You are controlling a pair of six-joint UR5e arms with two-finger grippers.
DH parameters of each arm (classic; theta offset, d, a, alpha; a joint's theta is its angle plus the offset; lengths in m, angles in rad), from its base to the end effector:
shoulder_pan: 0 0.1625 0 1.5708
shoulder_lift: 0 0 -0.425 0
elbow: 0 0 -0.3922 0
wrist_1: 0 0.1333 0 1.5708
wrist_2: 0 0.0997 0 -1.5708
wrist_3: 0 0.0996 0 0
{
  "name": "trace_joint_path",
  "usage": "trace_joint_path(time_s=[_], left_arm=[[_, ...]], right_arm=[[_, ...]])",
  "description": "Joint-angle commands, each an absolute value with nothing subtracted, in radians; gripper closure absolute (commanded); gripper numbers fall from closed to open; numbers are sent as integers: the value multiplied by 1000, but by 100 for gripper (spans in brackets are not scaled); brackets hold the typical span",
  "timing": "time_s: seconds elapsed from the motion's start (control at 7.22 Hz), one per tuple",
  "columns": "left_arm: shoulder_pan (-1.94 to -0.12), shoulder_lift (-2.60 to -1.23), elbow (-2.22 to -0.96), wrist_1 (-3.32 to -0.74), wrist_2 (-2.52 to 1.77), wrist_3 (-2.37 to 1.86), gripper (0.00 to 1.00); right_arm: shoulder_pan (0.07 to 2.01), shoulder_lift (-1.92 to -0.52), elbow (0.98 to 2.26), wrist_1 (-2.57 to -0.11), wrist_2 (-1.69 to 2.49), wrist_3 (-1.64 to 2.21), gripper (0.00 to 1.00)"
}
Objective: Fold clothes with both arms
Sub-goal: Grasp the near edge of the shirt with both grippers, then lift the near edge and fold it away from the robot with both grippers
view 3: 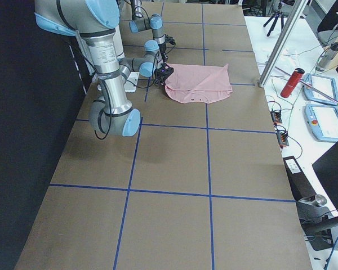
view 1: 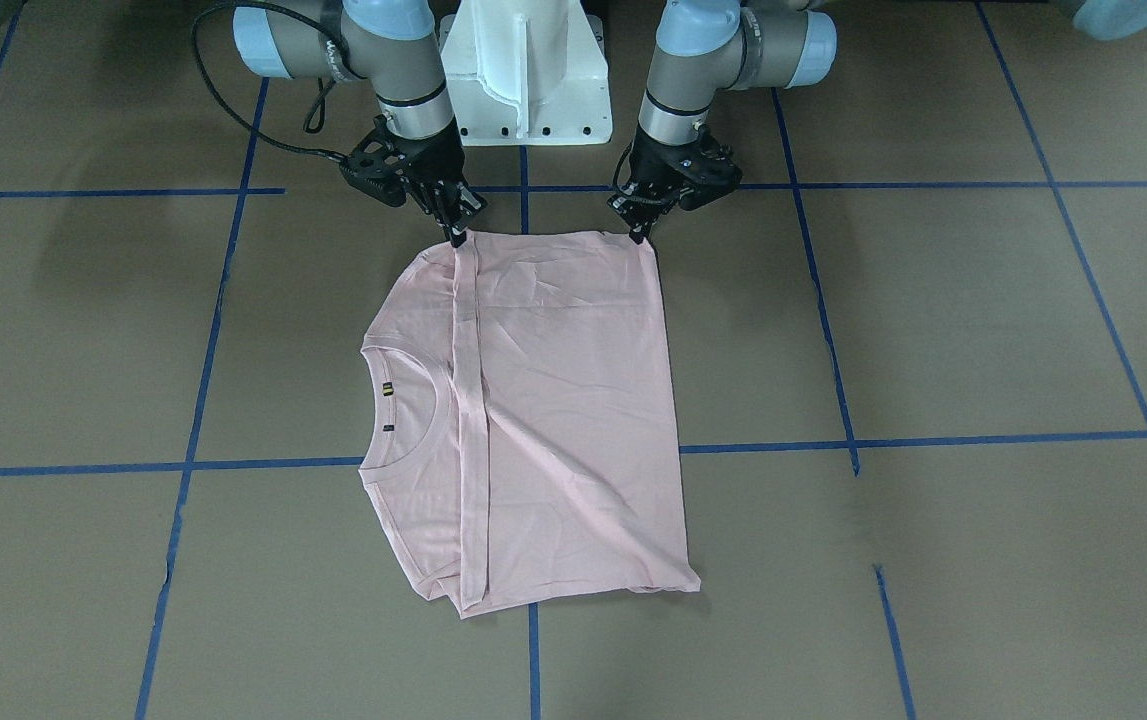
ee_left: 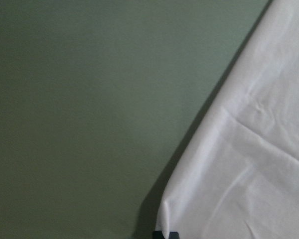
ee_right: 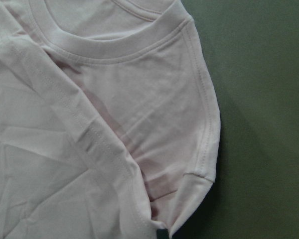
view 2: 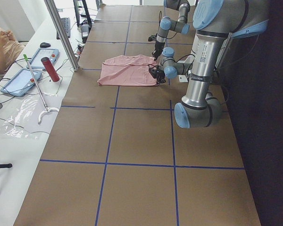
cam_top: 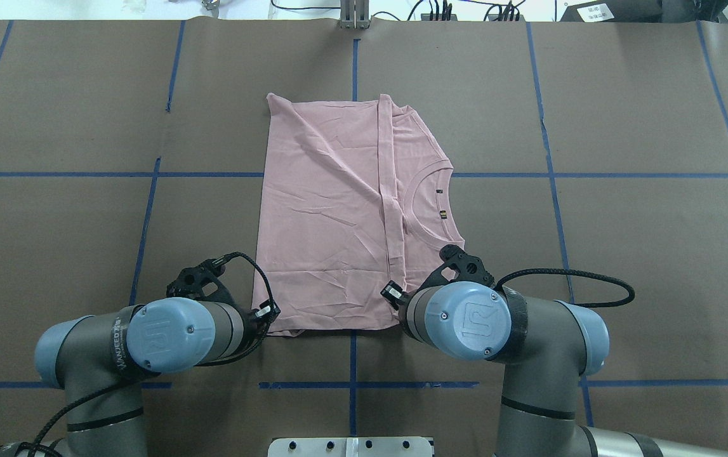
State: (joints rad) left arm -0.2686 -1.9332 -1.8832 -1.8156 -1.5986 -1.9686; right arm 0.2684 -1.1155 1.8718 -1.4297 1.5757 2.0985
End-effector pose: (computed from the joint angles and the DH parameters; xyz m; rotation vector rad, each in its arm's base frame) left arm 0.5405 -0.2842 0.2959 -0.0866 0.9314 -0.6053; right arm -0.5551 -0.2904 0.2592 -0.1236 -0.9117 0.7386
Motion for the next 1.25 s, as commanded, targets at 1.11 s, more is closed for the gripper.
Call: trace_joint_path(time_s=[1.11], left_arm=[[-501, -2072, -2032, -1598, -1605, -1801, 100]], right_arm=[[486, -956, 1986, -1759, 1581, 1924, 100]])
